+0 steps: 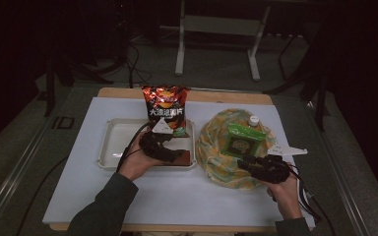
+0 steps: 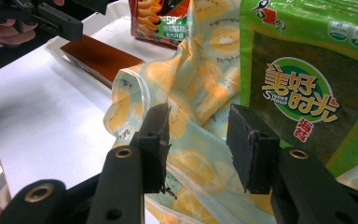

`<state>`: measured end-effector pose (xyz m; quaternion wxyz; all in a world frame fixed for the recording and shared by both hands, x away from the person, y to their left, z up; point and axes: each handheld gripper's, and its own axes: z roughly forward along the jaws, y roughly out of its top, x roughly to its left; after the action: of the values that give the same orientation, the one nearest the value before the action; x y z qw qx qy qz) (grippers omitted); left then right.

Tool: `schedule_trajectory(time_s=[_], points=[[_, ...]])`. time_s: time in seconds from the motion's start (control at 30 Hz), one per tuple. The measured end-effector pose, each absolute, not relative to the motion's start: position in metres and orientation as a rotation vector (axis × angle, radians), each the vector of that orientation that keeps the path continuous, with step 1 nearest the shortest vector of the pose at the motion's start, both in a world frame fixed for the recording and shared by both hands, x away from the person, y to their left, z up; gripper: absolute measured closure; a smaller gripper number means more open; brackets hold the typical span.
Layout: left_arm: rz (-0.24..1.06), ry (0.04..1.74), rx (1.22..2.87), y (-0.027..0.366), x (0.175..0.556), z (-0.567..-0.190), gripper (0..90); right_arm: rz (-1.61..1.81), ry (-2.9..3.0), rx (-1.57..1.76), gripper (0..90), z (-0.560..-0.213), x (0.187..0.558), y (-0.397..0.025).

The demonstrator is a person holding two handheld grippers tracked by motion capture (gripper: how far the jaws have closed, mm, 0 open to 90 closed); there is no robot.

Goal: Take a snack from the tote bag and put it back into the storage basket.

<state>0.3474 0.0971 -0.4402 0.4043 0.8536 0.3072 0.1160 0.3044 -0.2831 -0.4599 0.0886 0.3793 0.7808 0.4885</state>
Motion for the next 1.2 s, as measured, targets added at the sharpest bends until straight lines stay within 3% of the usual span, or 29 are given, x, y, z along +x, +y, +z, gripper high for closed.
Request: schedule_trajectory(time_s=[0.2, 0.33, 0.8, 0.93, 1.2], points=[[0.352, 0.808, 2.121, 0.105, 0.338, -0.437, 35.3, 1.454, 2.299, 1.137, 60.5, -0.457, 0.304, -0.288], [0.375, 0.837, 2.091, 0.108, 0.33, -0.438, 39.0, 1.443, 2.262, 1.158, 67.8, -0.455, 0.304, -0.293], [0.391, 0.872, 2.02, 0.122, 0.308, -0.45, 39.7, 1.281, 2.162, 1.142, 87.9, -0.45, 0.302, -0.299], [0.408, 0.884, 2.012, 0.125, 0.301, -0.453, 39.6, 1.265, 2.15, 1.139, 87.9, -0.447, 0.303, -0.301], [0.416, 0.873, 1.973, 0.126, 0.287, -0.462, 38.8, 1.252, 2.125, 1.161, 75.9, -0.44, 0.313, -0.309]])
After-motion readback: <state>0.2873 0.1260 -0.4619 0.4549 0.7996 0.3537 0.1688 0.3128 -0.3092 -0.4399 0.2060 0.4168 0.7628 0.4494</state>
